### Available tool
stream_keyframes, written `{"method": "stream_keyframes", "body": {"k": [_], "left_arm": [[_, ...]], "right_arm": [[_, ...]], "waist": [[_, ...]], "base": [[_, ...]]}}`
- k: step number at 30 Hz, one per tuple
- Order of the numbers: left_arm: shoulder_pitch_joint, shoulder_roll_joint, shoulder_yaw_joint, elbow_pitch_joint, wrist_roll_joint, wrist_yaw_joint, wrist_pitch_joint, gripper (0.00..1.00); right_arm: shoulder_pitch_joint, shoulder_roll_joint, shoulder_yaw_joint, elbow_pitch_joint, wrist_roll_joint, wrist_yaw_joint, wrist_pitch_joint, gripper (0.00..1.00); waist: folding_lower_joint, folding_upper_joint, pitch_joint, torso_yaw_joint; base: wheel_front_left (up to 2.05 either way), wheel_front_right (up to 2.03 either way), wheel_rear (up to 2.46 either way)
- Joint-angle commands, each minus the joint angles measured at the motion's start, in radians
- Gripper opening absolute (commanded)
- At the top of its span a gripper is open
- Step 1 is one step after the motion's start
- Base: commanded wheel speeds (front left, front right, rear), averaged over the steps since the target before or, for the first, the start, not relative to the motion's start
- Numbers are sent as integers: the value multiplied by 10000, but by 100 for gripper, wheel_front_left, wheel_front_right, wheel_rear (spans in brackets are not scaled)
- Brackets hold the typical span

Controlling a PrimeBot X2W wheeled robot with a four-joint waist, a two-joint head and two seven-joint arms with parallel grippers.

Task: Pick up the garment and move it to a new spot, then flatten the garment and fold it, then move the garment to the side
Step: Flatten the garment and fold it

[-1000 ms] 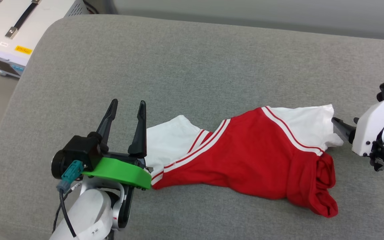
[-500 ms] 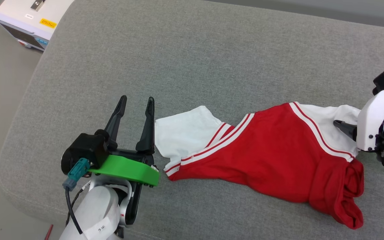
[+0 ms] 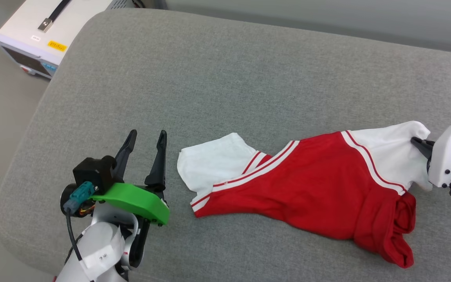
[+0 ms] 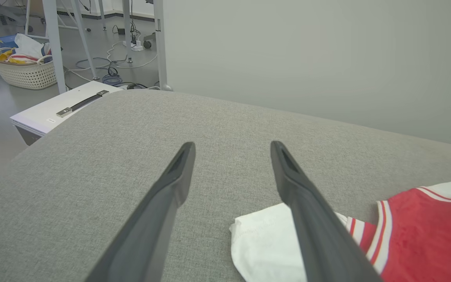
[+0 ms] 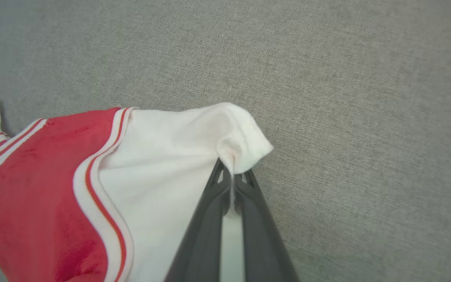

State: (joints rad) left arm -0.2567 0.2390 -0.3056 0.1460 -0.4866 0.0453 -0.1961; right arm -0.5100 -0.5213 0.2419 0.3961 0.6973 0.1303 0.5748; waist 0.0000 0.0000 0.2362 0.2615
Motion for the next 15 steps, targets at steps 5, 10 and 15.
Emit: {"method": "stream_keyframes", "body": {"k": [5, 10, 15], "left_arm": [[-285, 499, 33, 407, -986, -563, 1979, 100], [-941, 974, -86, 1189, -1779, -931, 4207, 100], [-1537, 1255, -388, 1986, -2224, -1154, 5909, 100]], "right_arm": [[1339, 32, -1063, -1144, -408, 4, -106, 0], [2236, 533, -1778, -2197, -746, 4, 266, 0], [2670, 1105, -2194, -3007, -1001, 4, 586, 0]], "waist": [[0, 0, -478, -610], [0, 0, -325, -1048], [0, 0, 28, -1493]], "base": [[0, 0, 0], [0, 0, 0], [0, 0, 0]]}}
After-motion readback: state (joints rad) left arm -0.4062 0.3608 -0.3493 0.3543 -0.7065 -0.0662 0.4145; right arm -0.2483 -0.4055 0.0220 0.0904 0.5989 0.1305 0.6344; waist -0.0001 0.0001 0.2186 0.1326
